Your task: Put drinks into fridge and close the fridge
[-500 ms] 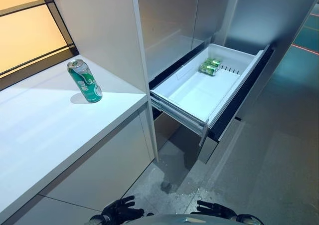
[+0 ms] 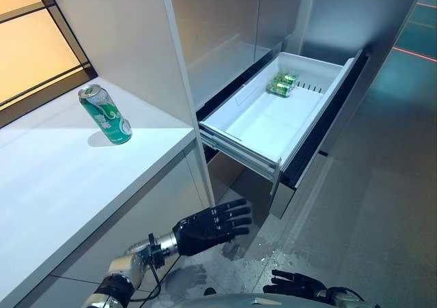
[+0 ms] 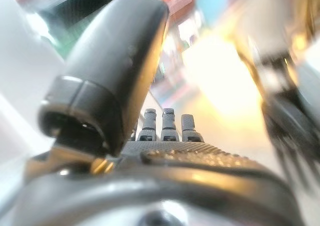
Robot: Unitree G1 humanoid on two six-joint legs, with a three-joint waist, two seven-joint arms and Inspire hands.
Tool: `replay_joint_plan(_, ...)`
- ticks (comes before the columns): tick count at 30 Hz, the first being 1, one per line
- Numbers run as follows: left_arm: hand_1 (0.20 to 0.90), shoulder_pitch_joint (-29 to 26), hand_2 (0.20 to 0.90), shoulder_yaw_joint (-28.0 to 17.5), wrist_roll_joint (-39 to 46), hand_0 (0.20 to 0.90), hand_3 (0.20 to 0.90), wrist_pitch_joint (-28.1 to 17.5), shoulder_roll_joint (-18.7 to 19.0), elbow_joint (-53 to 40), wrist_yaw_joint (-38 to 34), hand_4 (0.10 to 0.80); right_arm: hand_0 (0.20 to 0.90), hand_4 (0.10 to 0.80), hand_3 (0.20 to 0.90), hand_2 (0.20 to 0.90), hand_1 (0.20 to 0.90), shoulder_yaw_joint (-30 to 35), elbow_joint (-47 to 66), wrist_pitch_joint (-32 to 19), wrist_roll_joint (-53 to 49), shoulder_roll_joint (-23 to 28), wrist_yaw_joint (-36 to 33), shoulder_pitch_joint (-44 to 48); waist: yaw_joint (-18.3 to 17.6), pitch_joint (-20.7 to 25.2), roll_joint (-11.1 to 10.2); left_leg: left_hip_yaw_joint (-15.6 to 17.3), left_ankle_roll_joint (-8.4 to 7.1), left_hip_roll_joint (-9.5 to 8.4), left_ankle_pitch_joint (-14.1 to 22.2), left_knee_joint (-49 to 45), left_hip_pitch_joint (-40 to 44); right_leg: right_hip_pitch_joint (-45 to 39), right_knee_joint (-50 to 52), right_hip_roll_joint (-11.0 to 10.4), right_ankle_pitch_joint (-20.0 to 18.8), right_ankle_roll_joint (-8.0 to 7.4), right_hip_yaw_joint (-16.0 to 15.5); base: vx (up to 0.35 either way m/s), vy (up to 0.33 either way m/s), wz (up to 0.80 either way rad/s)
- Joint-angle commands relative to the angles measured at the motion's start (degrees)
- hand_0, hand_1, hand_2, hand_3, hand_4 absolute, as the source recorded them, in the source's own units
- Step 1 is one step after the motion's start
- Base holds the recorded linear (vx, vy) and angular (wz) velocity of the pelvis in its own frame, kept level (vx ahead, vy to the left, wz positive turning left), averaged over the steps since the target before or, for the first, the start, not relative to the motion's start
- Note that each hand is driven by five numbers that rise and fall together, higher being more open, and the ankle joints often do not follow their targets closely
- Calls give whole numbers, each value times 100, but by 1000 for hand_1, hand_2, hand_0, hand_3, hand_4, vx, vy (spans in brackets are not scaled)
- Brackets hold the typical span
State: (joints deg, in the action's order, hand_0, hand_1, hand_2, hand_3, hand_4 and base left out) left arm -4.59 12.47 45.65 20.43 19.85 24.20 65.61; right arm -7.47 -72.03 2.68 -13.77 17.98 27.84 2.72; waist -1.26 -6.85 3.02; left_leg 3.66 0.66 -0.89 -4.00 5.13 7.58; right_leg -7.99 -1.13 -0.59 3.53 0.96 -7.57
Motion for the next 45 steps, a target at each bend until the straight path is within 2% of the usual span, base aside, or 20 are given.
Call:
replay_joint_plan(1, 900, -988, 900, -536, 2168, 900, 900, -259, -29, -1597, -731, 800, 900, 800, 900, 900, 900, -104, -505, -339, 71, 20, 151, 52, 34, 104, -56, 247, 229, -172, 841, -116, 169, 260, 254, -52, 45, -355, -76, 62, 8, -9)
replay_joint_plan(2, 900, -1071, 900, -588, 2393, 900, 900, -655, 47, -1884, -1228, 800, 900, 800, 900, 900, 900, -123, -524, -370, 42, -6, 134, 14, 29, 113, -61, 237, 241, -177, 851, -108, 186, 250, 256, -53, 54, -360, -61, 92, 13, -11)
replay_joint_plan(3, 900, -1208, 900, -726, 2514, 900, 900, -1363, 124, -2268, -1881, 800, 900, 800, 900, 900, 900, -136, -519, -409, 19, -56, 97, -70, 16, 116, -71, 211, 265, -191, 886, -99, 239, 199, 251, -55, 86, -367, -47, 57, 8, -7)
replay_joint_plan(4, 900, -1239, 900, -766, 2562, 900, 900, -1378, 168, -2344, -2007, 800, 900, 800, 900, 900, 900, -143, -516, -416, 1, -63, 84, -84, 20, 131, -72, 211, 266, -193, 875, -97, 222, 214, 243, -55, 73, -365, -41, 64, 9, -5)
replay_joint_plan(6, 900, -1504, 900, -1077, 2477, 900, 900, -2801, 614, -2774, -3014, 800, 900, 800, 900, 900, 900, -174, -484, -476, -74, -140, 19, -255, 17, 177, -82, 154, 297, -219, 920, -95, 261, 166, 231, -57, 114, -370, -29, 69, 12, -5)
replay_joint_plan(8, 900, -1711, 900, -1454, 2416, 900, 900, -3708, 818, -3039, -3415, 800, 900, 800, 900, 900, 900, -194, -515, -563, -153, -217, -36, -380, 33, 258, -97, 124, 307, -245, 922, -98, 240, 157, 197, -54, 127, -356, -7, 76, 24, -7)
replay_joint_plan(10, 900, -1866, 900, -1775, 2186, 900, 900, -4248, 1023, -3154, -3742, 800, 900, 800, 900, 900, 900, -195, -589, -656, -184, -271, -60, -448, 38, 310, -112, 90, 317, -268, 938, -92, 251, 144, 187, -49, 150, -344, 2, 66, 34, -4)
replay_joint_plan(13, 900, -2099, 900, -2005, 1980, 900, 900, -4521, 1295, -3181, -4244, 800, 900, 800, 900, 900, 900, -246, -650, -710, -218, -300, -107, -456, 42, 360, -113, 60, 332, -288, 953, -76, 279, 125, 178, -45, 175, -335, 1, 46, 41, 0)
replay_joint_plan(15, 900, -2261, 900, -2087, 2059, 900, 900, -4566, 1483, -3123, -4497, 800, 900, 800, 900, 900, 900, -273, -689, -738, -233, -285, -120, -435, 40, 388, -107, 58, 341, -298, 962, -72, 297, 111, 179, -42, 192, -328, -4, 41, 52, 2)
replay_joint_plan(21, 900, -2584, 900, -2122, 2217, 900, 900, -4541, 1731, -2777, -5146, 800, 900, 800, 900, 900, 900, -425, -652, -630, -281, -258, -154, -327, 28, 424, -87, 64, 361, -322, 981, -110, 310, 126, 256, -47, 228, -326, 41, 37, 54, -3)
replay_joint_plan(24, 900, -2695, 900, -2136, 2019, 900, 900, -4579, 1832, -2584, -5681, 800, 900, 800, 900, 900, 900, -455, -661, -577, -261, -257, -162, -274, 36, 424, -76, 60, 375, -333, 998, -138, 306, 136, 298, -59, 244, -334, 47, 39, 55, -11)
replay_joint_plan(28, 900, -2783, 900, -2274, 1686, 900, 900, -4787, 1950, -2049, -6362, 800, 900, 800, 900, 900, 900, -523, -670, -532, -276, -233, -172, -273, 36, 439, -70, 45, 386, -351, 1006, -154, 311, 142, 331, -72, 259, -336, 58, 38, 50, -3)
replay_joint_plan(30, 900, -2865, 900, -2387, 1785, 900, 900, -4830, 2019, -1579, -6564, 800, 900, 800, 900, 900, 900, -558, -687, -504, -293, -222, -196, -270, 31, 453, -61, 29, 386, -367, 1002, -149, 308, 145, 337, -81, 264, -343, 68, 46, 68, 0)
replay_joint_plan(32, 900, -2935, 900, -2456, 1871, 900, 900, -4744, 2092, -1221, -6581, 800, 900, 800, 900, 900, 900, -576, -677, -464, -290, -213, -219, -267, 20, 458, -55, 34, 389, -373, 1003, -149, 309, 151, 352, -90, 267, -345, 72, 40, 60, 0)
replay_joint_plan(38, 900, -3233, 900, -2337, 1400, 900, 900, -4429, 2474, -147, -6827, 800, 900, 800, 900, 900, 900, -584, -655, -385, -211, -143, -232, -263, -24, 465, -23, 36, 380, -394, 1005, -167, 288, 183, 381, -110, 261, -373, 96, 27, 51, 0)
replay_joint_plan(45, 900, -3408, 900, -2139, 1818, 900, 900, -3954, 2803, 808, -6172, 800, 900, 800, 900, 900, 900, -574, -653, -389, -78, -68, -217, -280, -52, 426, 8, 68, 381, -416, 1033, -235, 263, 205, 422, -142, 256, -413, 128, 21, 47, 0)
